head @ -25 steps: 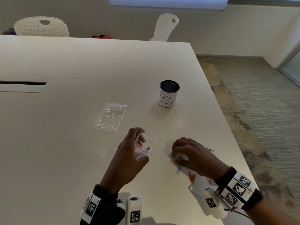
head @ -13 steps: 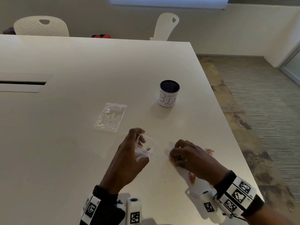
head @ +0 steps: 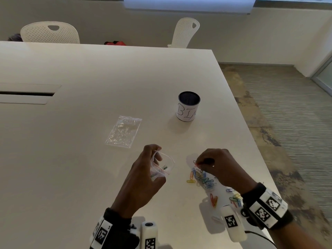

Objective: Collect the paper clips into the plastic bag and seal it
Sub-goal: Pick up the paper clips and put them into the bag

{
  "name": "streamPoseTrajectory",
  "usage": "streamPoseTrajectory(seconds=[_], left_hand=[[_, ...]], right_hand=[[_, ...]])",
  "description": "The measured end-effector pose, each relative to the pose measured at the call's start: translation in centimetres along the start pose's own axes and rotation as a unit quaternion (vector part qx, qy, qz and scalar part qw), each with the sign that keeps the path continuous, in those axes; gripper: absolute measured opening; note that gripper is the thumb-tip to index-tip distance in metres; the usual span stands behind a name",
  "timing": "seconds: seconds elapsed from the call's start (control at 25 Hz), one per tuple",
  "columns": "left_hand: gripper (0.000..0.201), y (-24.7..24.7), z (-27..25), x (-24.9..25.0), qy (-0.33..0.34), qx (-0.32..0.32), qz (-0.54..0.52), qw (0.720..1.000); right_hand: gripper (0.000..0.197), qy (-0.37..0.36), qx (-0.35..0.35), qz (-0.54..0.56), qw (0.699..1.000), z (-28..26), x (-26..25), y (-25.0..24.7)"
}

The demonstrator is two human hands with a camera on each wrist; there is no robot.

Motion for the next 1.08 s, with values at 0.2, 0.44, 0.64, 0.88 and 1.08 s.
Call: streamPoseTrajectory(seconds=[0.2, 0.44, 0.64, 0.88, 1.08], left_hand=[[0.071, 0.1, 0.1, 0.3, 0.013, -0.001, 0.004, 1.0], [0.073, 0.2, 0.3, 0.1, 0.007, -0.01, 0.009, 1.0], [0.071, 0.2, 0.2, 0.1, -0.004, -0.011, 0.001, 1.0], [0.069, 0.0, 0.1, 0.2, 0.002, -0.009, 0.01, 1.0], [0.071, 0.0, 0.2, 0.3, 0.009, -0.01, 0.01, 1.0]], right_hand=[[0.011, -0.017, 0.014, 0.251, 0.968, -0.7, -2.7, -1.3], [0.012, -0.121, -0.001, 0.205, 0.971, 0.0, -8.9, -0.6], [0.017, -0.176, -0.016, 0.074, 0.981, 0.6, -11.7, 0.7], [0.015, -0.169, 0.013, 0.046, 0.985, 0.5, -11.6, -0.5], [0.015, -0.124, 0.064, 0.068, 0.988, -0.1, -8.4, -2.5]])
Point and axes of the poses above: each hand's wrist, its own z-axis towards the middle knuckle, its own y-axis out of the palm, x = y × z, the point moved 5 cm from there along z, towards the middle knuckle, and after that the axes turned 13 degrees about -x, right-handed, at the moved point
